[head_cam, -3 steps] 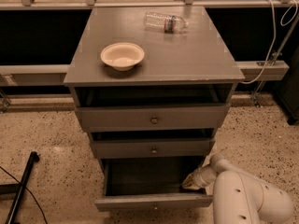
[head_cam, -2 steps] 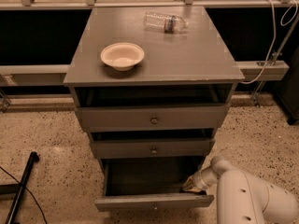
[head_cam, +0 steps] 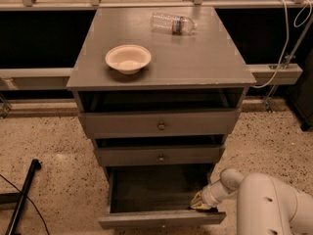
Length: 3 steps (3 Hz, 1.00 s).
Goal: Open bottom drawer
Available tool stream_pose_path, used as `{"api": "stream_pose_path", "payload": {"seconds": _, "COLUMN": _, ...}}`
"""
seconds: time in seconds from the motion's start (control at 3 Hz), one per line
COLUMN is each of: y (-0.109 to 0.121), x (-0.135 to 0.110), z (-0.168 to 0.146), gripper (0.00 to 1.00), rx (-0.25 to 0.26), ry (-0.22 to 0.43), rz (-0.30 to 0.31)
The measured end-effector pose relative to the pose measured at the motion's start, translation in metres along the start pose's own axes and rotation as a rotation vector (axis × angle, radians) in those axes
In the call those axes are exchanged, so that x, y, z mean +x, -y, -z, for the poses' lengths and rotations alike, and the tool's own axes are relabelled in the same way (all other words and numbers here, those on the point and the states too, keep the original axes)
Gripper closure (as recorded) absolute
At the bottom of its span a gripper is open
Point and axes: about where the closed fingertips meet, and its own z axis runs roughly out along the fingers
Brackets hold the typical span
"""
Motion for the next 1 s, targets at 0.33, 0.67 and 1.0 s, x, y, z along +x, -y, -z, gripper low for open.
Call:
{"api": "stream_pose_path", "payload": {"seconds": 0.33, "y": -0.022, "x": -0.005, "z": 0.0, "gripper": 0.71, "rx": -0.026, "ry": 0.029, "rz": 0.0}}
{"api": "stream_pose_path", "payload": {"seconds": 0.67, "y": -0.05, "x": -0.001, "z": 0.003, "gripper": 0.72, "rx": -0.063, "ry": 0.055, "rz": -0.031}}
{"api": "stream_pose_path", "payload": {"seconds": 1.0, "y": -0.067, "x": -0.003, "z": 0.007, "gripper": 0.72, "rx": -0.089, "ry": 0.058, "rz": -0.038}}
